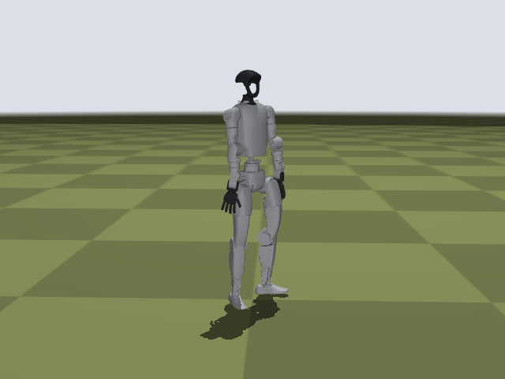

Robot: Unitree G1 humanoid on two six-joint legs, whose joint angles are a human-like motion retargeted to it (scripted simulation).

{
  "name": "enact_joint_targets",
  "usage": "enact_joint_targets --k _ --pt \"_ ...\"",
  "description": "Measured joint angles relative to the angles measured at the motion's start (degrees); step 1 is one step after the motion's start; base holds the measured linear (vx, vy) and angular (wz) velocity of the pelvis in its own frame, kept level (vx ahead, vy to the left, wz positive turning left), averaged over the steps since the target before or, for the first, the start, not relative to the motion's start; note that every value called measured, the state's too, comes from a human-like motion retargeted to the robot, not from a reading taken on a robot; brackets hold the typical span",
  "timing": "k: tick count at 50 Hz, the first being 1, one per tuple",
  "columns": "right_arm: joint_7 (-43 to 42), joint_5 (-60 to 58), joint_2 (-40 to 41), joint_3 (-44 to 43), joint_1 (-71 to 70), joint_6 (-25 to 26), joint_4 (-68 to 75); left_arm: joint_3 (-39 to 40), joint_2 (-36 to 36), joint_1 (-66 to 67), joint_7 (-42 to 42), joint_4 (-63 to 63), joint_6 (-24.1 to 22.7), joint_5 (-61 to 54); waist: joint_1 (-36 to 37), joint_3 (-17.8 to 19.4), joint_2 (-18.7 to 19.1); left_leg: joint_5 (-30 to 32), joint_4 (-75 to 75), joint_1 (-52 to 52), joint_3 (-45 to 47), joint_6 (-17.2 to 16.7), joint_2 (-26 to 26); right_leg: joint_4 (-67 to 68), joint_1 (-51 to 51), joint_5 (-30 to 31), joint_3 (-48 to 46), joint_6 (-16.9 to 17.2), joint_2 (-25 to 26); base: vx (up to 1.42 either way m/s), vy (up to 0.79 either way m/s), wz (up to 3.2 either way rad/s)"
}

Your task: In place motions

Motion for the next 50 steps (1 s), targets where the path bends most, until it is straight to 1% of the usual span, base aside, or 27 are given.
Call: enact_joint_targets --k 2,3,5,9,11,13,15,17,20,23,25,28,30,31,33,35,38,40,42,43,45,47,48,50 --pt "0.3 4.2 -3.3 -5.8 5.7 4.2 5.6 -2.9 -2.1 -7.1 -2.8 -4.9 -1.9 1.1 0.3 -0.1 -0.9 0.0 0.8 -1.3 -1.1 0.1 -0.2 -0.2 0.1 -0.2 -1.0 0.2 -0.4 -0.03 -0.01 0.30" --pt "0.6 5.7 -4.3 -7.5 8.3 5.5 5.6 -3.8 -2.9 -9.1 -3.3 -6.9 -2.4 1.4 0.4 0.0 -1.0 0.0 1.0 -1.7 -1.6 0.1 -0.3 -0.2 0.1 -0.3 -1.3 0.2 -0.5 0.01 -0.01 0.27" --pt "-1.8 9.9 -6.6 -12.3 15.7 7.3 5.6 -5.9 -4.9 -14.1 -3.4 -13.3 -4.5 2.7 0.3 -0.1 -1.3 0.0 1.3 -2.6 -2.9 0.3 -0.7 -0.2 0.1 -0.5 -1.9 0.4 -0.9 0.03 -0.01 0.27" --pt "-10.3 15.1 -9.6 -18.6 24.5 5.0 5.6 -9.2 -5.9 -19.2 -1.2 -23.8 -7.4 6.0 -0.7 0.1 -1.0 0.0 1.6 -3.5 -4.3 0.5 -1.0 -0.3 0.1 -0.8 -2.7 0.5 -1.1 0.00 0.00 0.06" --pt "-12.6 16.8 -10.7 -19.8 26.9 5.2 5.6 -10.8 -5.0 -20.0 -0.6 -28.0 -8.3 7.5 -1.1 0.2 -0.8 0.0 1.7 -3.7 -4.6 0.5 -1.1 -0.3 0.2 -0.8 -2.9 0.5 -1.2 0.00 0.00 0.00" --pt "-14.1 18.8 -11.4 -19.8 28.1 7.0 5.6 -12.1 -3.8 -19.6 -0.3 -31.6 -8.9 9.5 -0.9 0.4 -0.5 -0.1 1.8 -3.7 -4.6 0.5 -1.1 -0.3 0.2 -0.8 -2.7 0.4 -1.2 0.00 0.00 0.00" --pt "-15.9 22.0 -11.6 -18.2 27.5 9.0 5.6 -13.5 -2.4 -17.8 0.1 -34.5 -9.9 11.8 -0.2 0.5 0.0 -0.2 1.7 -3.4 -4.4 0.5 -1.1 -0.2 0.1 -0.7 -2.2 0.3 -1.2 -0.03 0.06 -0.19" --pt "-16.7 23.2 -10.9 -15.7 25.0 8.5 5.6 -14.3 -1.5 -15.1 0.3 -35.0 -10.2 12.9 0.3 0.2 0.4 -0.2 1.6 -3.3 -4.1 0.5 -1.0 -0.2 -0.2 -0.7 -1.8 0.2 -1.1 -0.01 0.06 -0.19" --pt "-15.4 20.7 -8.9 -9.6 17.9 7.4 5.6 -14.0 -0.5 -8.9 0.4 -32.5 -10.1 14.6 0.8 -0.6 1.1 -0.2 1.2 -2.8 -3.5 0.4 -0.8 -0.1 -0.8 -0.5 -0.8 0.1 -0.8 0.00 0.05 -0.20" --pt "-8.3 11.0 -4.7 -0.5 5.8 6.1 5.6 -10.0 0.3 0.0 0.2 -23.1 -8.8 15.8 0.8 -1.4 2.0 -0.3 0.4 -1.6 -1.7 0.3 -0.4 0.1 -1.4 -0.1 0.8 -0.2 -0.3 0.03 0.03 -0.37" --pt "-3.4 5.6 -1.8 3.1 -1.3 3.9 5.6 -6.0 0.7 4.2 0.2 -16.2 -7.6 16.3 0.7 -1.5 2.4 -0.3 0.1 -0.9 -0.7 0.2 -0.2 0.3 -1.9 0.1 1.9 -0.3 -0.1 -0.03 -0.01 -0.45" --pt "5.6 0.5 4.4 8.2 -8.6 -0.2 -7.2 4.6 2.4 11.4 -0.8 -1.5 -1.3 15.2 1.6 -1.4 2.9 -0.4 -0.8 0.3 1.5 -0.2 0.3 0.9 -3.1 0.6 4.0 -0.3 0.1 -0.01 -0.03 -0.57" --pt "9.0 1.2 7.2 10.5 -12.5 -2.9 -15.1 10.1 4.0 19.1 -3.1 0.0 5.9 13.8 2.6 -1.2 3.1 -0.4 -1.3 1.0 2.9 -0.4 0.5 1.2 -3.8 0.7 5.7 -0.3 0.3 0.02 -0.03 -0.53" --pt "10.1 2.2 8.4 11.2 -14.4 -4.2 -18.2 12.0 4.9 23.3 -4.8 0.0 8.8 13.1 2.9 -1.3 3.1 -0.4 -1.5 1.2 3.3 -0.5 0.6 1.3 -4.1 0.8 6.3 -0.3 0.4 0.05 -0.05 -0.40" --pt "12.0 4.2 10.6 12.4 -17.9 -6.6 -23.8 13.6 6.8 30.7 -8.4 0.0 12.7 11.5 3.1 -1.6 3.0 -0.3 -1.8 1.4 3.8 -0.6 0.7 1.5 -4.6 0.9 7.1 -0.3 0.6 0.06 -0.06 -0.21" --pt "13.9 6.1 12.1 13.4 -20.8 -9.0 -28.1 13.8 7.9 36.5 -10.1 0.0 13.1 11.9 2.8 -1.8 2.9 -0.2 -2.1 1.7 4.2 -0.7 0.9 1.6 -4.8 0.8 7.4 -0.2 0.8 0.03 -0.02 -0.04" --pt "16.1 7.2 12.6 15.2 -22.9 -12.7 -33.2 16.1 8.0 41.7 -7.7 0.0 9.3 15.0 1.5 -1.7 3.1 -0.1 -2.3 1.8 4.3 -0.8 1.1 1.6 -4.7 0.7 7.3 -0.1 1.1 0.00 0.00 0.00" --pt "16.0 6.9 12.1 16.9 -22.6 -16.0 -35.8 17.2 7.5 43.5 -5.5 0.0 8.3 14.9 0.3 -1.8 3.3 -0.1 -2.3 1.7 4.0 -0.7 1.1 1.6 -4.6 0.6 6.9 -0.1 1.1 0.03 0.02 0.20" --pt "13.2 5.4 11.0 18.6 -20.5 -19.3 -37.0 17.2 6.8 43.3 -4.8 0.0 9.6 12.3 -0.8 -2.2 3.3 -0.1 -2.1 1.4 3.6 -0.7 1.1 1.5 -4.4 0.5 6.4 -0.1 1.2 0.04 0.01 0.20" --pt "11.4 4.4 10.3 19.2 -19.1 -20.1 -37.0 16.7 6.5 42.4 -4.9 0.0 10.3 10.8 -1.1 -2.4 3.3 -0.1 -2.1 1.2 3.4 -0.7 1.0 1.5 -4.3 0.4 6.2 0.0 1.1 0.00 0.00 0.00" --pt "8.6 2.4 9.0 19.8 -16.0 -20.3 -35.8 15.3 6.0 39.7 -4.7 0.0 10.6 7.7 -1.3 -2.6 2.9 -0.1 -1.9 1.0 3.1 -0.6 0.9 1.3 -4.1 0.3 5.7 0.0 1.0 0.00 0.00 0.00" --pt "6.6 -0.8 7.0 19.3 -10.9 -18.3 -31.9 13.1 5.2 34.0 -2.0 0.0 8.9 3.3 -1.1 -2.9 2.2 -0.1 -1.7 0.6 2.6 -0.5 0.6 1.1 -3.8 0.2 5.0 0.0 0.7 0.00 0.00 0.00" --pt "6.1 -2.4 6.2 18.7 -8.9 -17.0 -29.8 12.6 4.5 31.3 0.1 0.0 7.9 1.4 -0.9 -3.1 2.0 -0.1 -1.5 0.4 2.4 -0.4 0.5 1.0 -3.7 0.2 4.6 0.0 0.6 0.03 -0.01 0.22" --pt "3.6 -7.4 4.2 16.7 -4.5 -12.7 -24.4 12.1 2.6 24.7 5.1 0.0 5.4 -3.5 -0.7 -3.5 1.6 0.0 -1.2 -0.3 1.6 -0.2 0.3 0.8 -3.4 0.0 3.6 0.1 0.4 0.01 0.00 0.42"
